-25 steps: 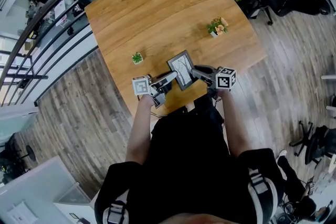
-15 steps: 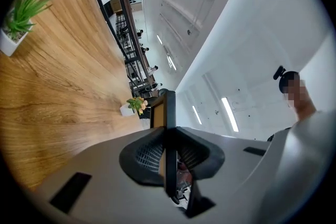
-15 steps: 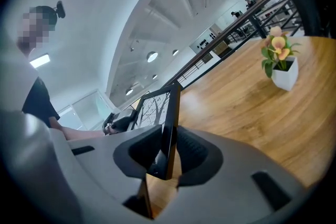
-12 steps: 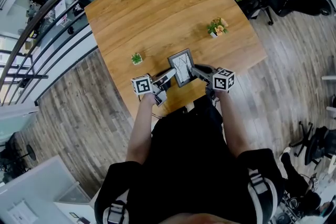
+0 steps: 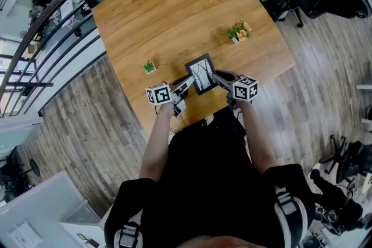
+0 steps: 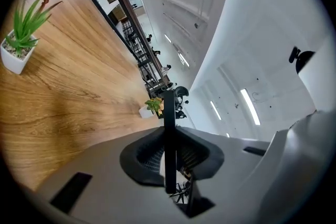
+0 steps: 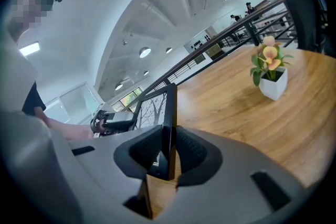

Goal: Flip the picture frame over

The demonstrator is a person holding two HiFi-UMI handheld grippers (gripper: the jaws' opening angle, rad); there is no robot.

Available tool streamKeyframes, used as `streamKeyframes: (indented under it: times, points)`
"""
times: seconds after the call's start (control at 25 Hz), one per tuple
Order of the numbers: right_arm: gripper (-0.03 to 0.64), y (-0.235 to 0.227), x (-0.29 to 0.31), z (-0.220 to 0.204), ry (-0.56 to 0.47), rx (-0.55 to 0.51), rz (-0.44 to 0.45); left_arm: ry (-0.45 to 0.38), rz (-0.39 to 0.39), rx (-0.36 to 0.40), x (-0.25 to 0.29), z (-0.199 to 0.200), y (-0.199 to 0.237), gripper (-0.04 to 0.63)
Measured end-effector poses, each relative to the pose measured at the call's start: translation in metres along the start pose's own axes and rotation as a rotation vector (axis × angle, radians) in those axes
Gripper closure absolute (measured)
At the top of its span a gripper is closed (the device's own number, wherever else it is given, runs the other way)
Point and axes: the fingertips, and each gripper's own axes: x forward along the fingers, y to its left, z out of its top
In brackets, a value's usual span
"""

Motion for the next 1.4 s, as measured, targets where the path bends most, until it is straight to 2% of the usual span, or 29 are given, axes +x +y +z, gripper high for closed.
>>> streamKeyframes:
  times: [0.6, 1.0, 1.4]
  points:
    - [0.528, -0.015, 0.014, 0.003, 0.026, -0.047, -0.066, -0.034, 0.14, 0.063, 0.007, 0.014, 0.022, 0.517]
    - [0.528, -0.029, 0.03, -0.005, 0.079, -0.071, -0.113, -0.02, 0.257, 0.096, 0.01, 0.014, 0.048, 0.515]
    - [0.528, -0.054, 0.041, -0.018, 0.135, -0.05, -0.154, 0.017, 0.387, 0.147, 0.026, 0.007, 0.08, 0.515]
